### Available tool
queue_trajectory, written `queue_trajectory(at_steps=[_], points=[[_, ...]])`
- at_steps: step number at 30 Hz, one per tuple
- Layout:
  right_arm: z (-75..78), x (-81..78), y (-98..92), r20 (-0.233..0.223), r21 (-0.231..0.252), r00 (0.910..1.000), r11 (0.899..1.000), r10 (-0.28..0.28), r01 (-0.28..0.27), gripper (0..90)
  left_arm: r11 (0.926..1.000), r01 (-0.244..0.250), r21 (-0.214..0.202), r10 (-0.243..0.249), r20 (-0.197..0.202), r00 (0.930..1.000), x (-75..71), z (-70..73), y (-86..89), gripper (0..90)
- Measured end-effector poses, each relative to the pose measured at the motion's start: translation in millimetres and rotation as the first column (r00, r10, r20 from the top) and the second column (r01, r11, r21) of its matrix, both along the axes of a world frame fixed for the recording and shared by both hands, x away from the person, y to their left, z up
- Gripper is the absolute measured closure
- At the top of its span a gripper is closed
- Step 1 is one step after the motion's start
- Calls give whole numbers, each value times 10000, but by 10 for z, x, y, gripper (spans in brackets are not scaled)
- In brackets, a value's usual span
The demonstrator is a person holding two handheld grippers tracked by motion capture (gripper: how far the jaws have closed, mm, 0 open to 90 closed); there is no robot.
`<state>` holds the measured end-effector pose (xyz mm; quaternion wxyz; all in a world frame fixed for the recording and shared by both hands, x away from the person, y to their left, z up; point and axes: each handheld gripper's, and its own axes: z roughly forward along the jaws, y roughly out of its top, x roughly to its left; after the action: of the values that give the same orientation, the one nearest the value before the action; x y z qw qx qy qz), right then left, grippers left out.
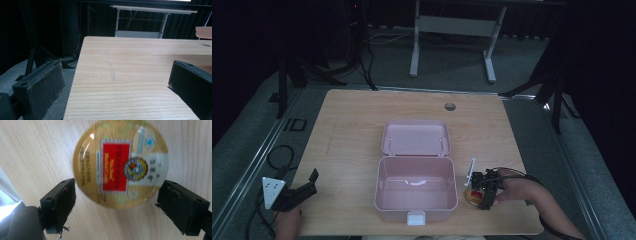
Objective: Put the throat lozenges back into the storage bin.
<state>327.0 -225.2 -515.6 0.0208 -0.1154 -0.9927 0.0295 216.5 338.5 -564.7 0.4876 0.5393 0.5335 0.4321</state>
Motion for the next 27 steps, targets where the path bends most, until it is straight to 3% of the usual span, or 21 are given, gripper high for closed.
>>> queue_trajectory(at_steps=[13,27], points=[[-57,25,210,-18,-230,9987,9984,512,-512,183,10000,16,-18,-16,-3,10000,1,0,3,4],[92,-59,147,-301,-369,9892,9888,1433,-1443,197,10000,16,-6,-16,-26,10000,3,1,1,4]])
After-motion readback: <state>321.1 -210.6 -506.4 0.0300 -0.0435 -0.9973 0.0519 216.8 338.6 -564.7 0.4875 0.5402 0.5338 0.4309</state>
